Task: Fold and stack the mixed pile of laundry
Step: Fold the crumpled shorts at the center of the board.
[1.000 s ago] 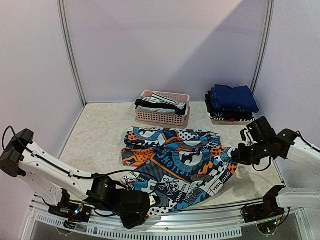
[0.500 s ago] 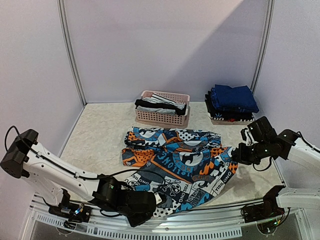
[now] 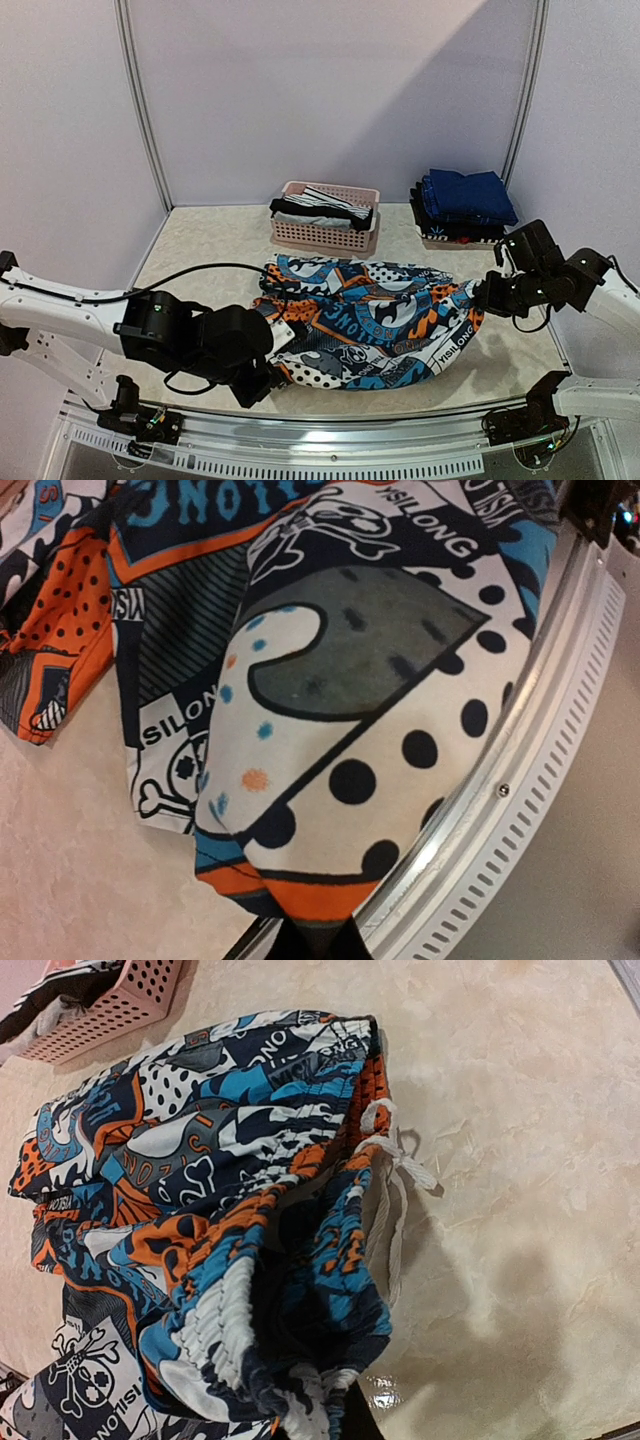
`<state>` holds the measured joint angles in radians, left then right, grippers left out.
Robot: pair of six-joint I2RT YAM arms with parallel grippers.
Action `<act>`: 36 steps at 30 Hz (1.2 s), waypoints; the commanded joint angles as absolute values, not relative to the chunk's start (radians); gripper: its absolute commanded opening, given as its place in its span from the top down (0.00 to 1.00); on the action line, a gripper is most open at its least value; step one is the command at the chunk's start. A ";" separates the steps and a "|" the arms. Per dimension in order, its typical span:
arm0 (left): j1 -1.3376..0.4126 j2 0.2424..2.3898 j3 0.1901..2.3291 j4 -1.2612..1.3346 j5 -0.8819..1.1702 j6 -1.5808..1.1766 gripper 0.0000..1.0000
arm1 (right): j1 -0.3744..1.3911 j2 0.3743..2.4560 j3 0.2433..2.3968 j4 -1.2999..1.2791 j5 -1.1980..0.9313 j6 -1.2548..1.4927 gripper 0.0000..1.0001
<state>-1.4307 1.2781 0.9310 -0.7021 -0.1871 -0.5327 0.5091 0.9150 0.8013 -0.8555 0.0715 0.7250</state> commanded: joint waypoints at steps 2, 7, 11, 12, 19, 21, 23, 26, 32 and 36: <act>-1.331 1.252 0.948 -0.741 -0.200 -0.505 1.00 | 0.505 0.978 0.866 -0.855 0.141 0.746 1.00; -1.241 1.235 0.976 -0.734 -0.226 -0.485 1.00 | 0.504 1.053 0.943 -0.838 0.157 0.758 1.00; -1.147 1.235 0.979 -0.686 -0.227 -0.471 1.00 | 0.504 1.122 0.987 -0.813 0.172 0.761 1.00; -1.125 1.240 0.983 -0.676 -0.230 -0.468 1.00 | 0.504 1.135 0.997 -0.807 0.175 0.759 1.00; -0.986 1.301 1.016 -0.608 -0.230 -0.452 1.00 | 0.504 1.279 1.103 -0.834 0.260 0.765 1.00; -0.949 1.319 1.031 -0.593 -0.222 -0.444 1.00 | 0.504 1.325 1.131 -0.838 0.266 0.774 1.00; -0.914 1.340 1.043 -0.575 -0.206 -0.435 1.00 | 0.502 1.383 1.158 -0.843 0.279 0.778 1.00; -0.853 1.393 1.065 -0.553 -0.169 -0.421 1.00 | 0.501 1.454 1.211 -0.868 0.314 0.787 1.00; -0.756 1.512 1.120 -0.522 -0.127 -0.387 1.00 | 0.470 1.579 1.284 -0.864 0.332 0.791 1.00; -0.705 1.570 1.139 -0.499 -0.142 -0.380 1.00 | 0.431 1.647 1.314 -0.824 0.281 0.790 1.00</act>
<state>-0.7578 1.5223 1.1038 -0.5346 -0.1448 -0.4072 0.4679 1.5887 1.2713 -0.8494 0.2878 0.7807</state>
